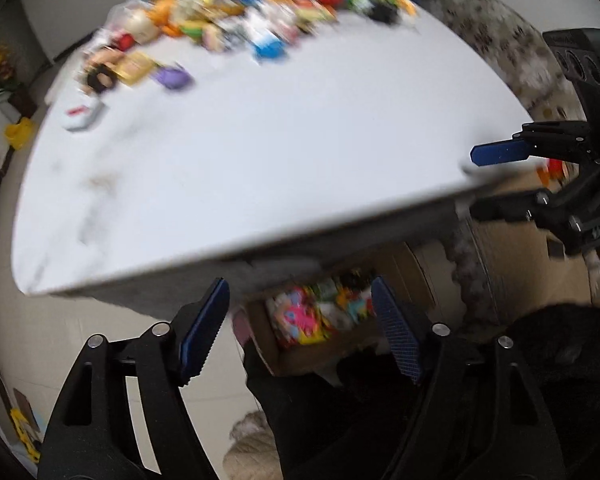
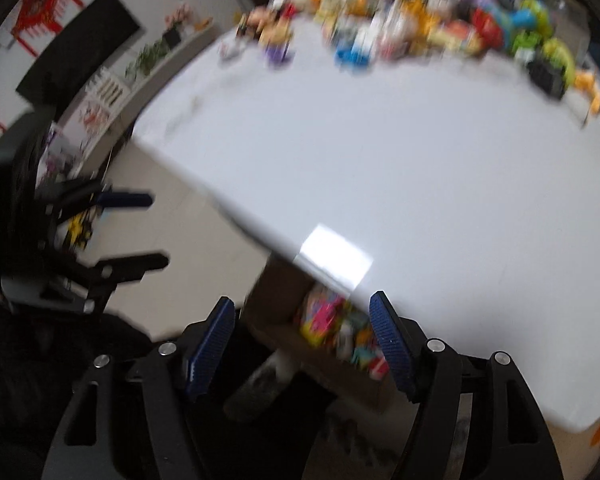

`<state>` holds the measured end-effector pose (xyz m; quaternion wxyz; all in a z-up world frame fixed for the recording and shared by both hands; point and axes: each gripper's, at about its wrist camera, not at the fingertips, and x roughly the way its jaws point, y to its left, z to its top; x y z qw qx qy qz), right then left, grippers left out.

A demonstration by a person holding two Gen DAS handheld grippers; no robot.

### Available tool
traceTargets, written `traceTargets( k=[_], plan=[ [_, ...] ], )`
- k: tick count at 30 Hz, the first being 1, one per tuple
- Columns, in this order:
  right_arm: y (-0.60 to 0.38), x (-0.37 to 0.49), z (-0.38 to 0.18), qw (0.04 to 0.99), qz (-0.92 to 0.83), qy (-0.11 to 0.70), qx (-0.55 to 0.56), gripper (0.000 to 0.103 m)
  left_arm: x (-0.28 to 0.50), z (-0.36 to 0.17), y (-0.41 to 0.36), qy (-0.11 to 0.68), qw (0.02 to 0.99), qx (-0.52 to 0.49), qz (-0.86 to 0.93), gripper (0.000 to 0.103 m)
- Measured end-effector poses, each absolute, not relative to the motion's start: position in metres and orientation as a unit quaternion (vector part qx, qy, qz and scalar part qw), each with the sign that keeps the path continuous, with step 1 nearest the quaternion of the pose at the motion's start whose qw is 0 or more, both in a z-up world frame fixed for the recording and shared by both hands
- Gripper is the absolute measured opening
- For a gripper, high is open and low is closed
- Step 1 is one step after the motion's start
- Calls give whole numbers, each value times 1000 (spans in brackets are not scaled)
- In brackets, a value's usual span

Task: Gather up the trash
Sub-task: 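Drop the beige cup from the right tool while the left tool drops the pink toy gun, then drop the blue fish toy from the right tool while the left tool drops the purple toy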

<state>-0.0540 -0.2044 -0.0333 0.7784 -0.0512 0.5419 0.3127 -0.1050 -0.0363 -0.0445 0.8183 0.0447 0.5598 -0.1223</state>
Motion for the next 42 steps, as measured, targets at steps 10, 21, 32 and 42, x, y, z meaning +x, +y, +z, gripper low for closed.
traceTargets(
  k=[10, 21, 32, 42],
  plan=[
    [-137, 96, -52, 830, 207, 517, 25, 68, -12, -32, 20, 525, 850, 29, -46, 76],
    [-107, 104, -63, 851, 133, 508, -27, 38, 38, -47, 48, 524, 849, 38, -55, 76],
    [-161, 73, -50, 846, 112, 520, 26, 38, 100, -79, 18, 510, 856, 59, -53, 62],
    [-176, 47, -25, 854, 128, 503, 27, 38, 72, -46, 1, 505, 861, 36, -51, 41]
  ],
)
